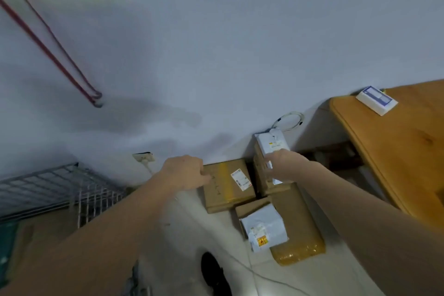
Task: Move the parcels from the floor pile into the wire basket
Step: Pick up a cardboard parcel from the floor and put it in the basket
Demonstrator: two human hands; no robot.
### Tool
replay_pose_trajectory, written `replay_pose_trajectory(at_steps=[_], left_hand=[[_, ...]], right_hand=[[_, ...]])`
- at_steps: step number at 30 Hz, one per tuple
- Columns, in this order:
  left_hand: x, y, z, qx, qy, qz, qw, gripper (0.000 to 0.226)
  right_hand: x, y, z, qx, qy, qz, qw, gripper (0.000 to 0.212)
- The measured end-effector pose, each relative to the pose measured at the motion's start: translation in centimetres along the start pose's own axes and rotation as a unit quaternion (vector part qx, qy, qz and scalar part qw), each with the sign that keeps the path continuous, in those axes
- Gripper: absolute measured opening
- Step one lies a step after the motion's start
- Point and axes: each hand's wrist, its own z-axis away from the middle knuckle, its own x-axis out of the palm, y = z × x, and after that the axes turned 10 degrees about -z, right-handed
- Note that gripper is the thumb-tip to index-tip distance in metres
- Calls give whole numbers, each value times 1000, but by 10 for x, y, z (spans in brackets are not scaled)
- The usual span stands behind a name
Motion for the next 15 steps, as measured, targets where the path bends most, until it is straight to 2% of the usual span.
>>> replay_pose_trajectory(at_steps=[2,5,9,13,15], left_hand=[[25,-1,-56,-2,-12,5,1000,51],[79,1,-140,-5,-47,27,999,44],[184,7,-243,-18,-87,129,988,34],[316,6,-343,-91,-124,235,960,34],[369,6,-387,-117,-143,261,947,34]], right_hand=[[28,4,-53,-4,-37,-26,999,36],[91,15,-137,-5,-84,-68,994,44],[180,34,-250,-8,-160,-101,982,48],[284,73,-366,20,-155,-138,978,28],[331,93,-418,57,-109,-198,972,34]])
